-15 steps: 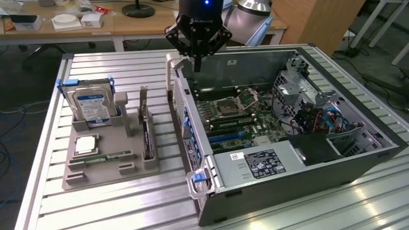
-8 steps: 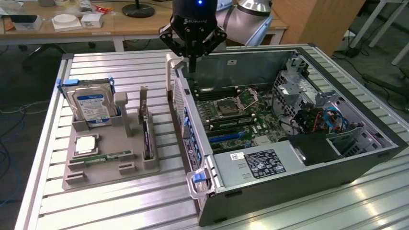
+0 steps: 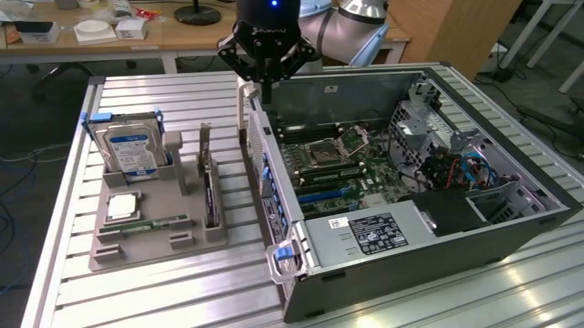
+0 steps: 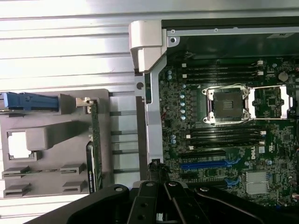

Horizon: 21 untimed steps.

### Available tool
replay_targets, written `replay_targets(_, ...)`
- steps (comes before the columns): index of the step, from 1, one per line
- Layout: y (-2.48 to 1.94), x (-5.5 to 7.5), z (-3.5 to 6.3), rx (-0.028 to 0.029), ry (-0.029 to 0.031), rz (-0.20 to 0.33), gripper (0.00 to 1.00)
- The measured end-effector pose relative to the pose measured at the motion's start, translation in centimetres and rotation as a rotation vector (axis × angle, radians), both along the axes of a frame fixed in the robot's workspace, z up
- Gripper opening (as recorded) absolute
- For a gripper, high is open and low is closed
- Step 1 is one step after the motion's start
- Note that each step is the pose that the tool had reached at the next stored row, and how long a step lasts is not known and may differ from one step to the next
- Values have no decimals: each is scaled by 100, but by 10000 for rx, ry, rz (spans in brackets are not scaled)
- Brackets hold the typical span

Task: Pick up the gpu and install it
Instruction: 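Reach for the gpu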

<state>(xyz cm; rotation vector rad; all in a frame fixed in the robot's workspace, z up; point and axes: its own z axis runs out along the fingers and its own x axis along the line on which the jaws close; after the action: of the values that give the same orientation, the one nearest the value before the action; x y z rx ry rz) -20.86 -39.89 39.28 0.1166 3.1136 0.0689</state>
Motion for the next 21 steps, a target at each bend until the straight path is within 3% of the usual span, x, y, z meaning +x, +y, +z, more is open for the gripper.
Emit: replay_targets(21,0,-299,-5,0,2,-1,10)
